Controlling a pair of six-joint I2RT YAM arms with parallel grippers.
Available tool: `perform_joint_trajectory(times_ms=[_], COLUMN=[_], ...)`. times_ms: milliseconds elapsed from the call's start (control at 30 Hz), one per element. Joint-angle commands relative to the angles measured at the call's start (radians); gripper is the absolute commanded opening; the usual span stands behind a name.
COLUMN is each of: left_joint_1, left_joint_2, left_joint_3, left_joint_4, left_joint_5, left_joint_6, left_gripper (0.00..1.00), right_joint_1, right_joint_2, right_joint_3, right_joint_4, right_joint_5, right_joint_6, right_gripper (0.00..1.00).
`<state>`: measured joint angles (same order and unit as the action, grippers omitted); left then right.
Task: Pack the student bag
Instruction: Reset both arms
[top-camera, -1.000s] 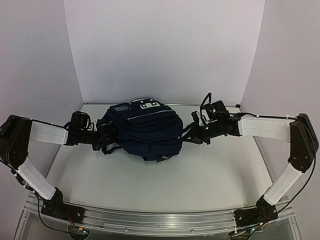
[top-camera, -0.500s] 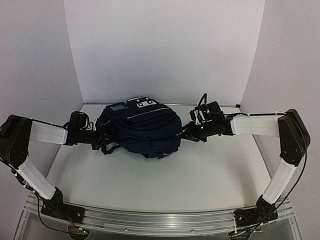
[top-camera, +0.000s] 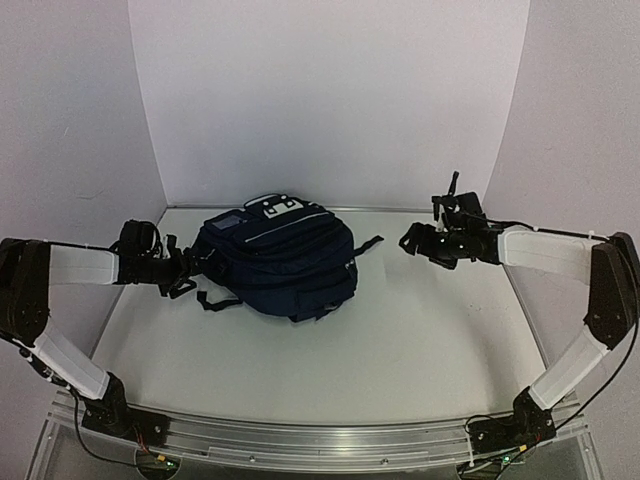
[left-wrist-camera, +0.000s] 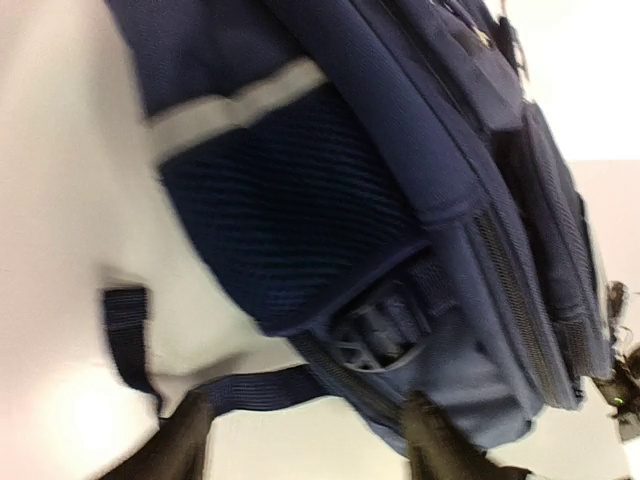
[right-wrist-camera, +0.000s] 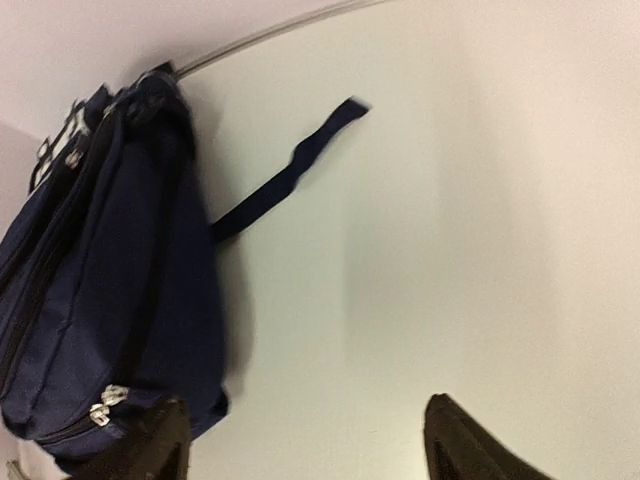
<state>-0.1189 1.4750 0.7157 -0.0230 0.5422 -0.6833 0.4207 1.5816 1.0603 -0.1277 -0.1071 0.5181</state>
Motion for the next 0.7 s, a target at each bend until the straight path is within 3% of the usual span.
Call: perform_joint_trajectory(times_ms=[0,167,300,367,500,667], left_joint_1=[0.000,0.087,0.208,0.222,0.222,0.221], left_joint_2=[-0.072,-0.144,-0.260,-0.327,-0.477,-0.581], left_joint_3=[0.081,0.078,0.040,0.019,-0.097,-0.274], left_joint_4=[-0.156,-0.212,-0.210,-0.187,-0.012,0.262], left_joint_5=[-0.222,-0.307,-0.377,-0.485,-0.683,-0.746], left_joint_6=[0.073,0.100,0.076,0.104,0.224,0.371], left_gripper=[0.86,0.99,1.00,1.00,1.00,1.00], right_joint_1=[-0.021,-0.116,-0.191,-0.200,-0.200,-0.200], right_joint_2=[-0.064,-0.127,-0.257,-0.356,-0.554,-0.703], right_joint_3=[-0.027,-0.067,-0.137,-0.194,-0.403,-0.648], right_joint_4=[-0.016,0.001,0.062,0.156,0.443,0.754], right_joint_5=[0.137,0.152,0.202,0.260,0.388,0.504], right_joint_6=[-0.051,-0.062,-0.080,-0.111,-0.203,-0.309], right_gripper=[0.97,0.98,0.98,0.98,0.98,0.98])
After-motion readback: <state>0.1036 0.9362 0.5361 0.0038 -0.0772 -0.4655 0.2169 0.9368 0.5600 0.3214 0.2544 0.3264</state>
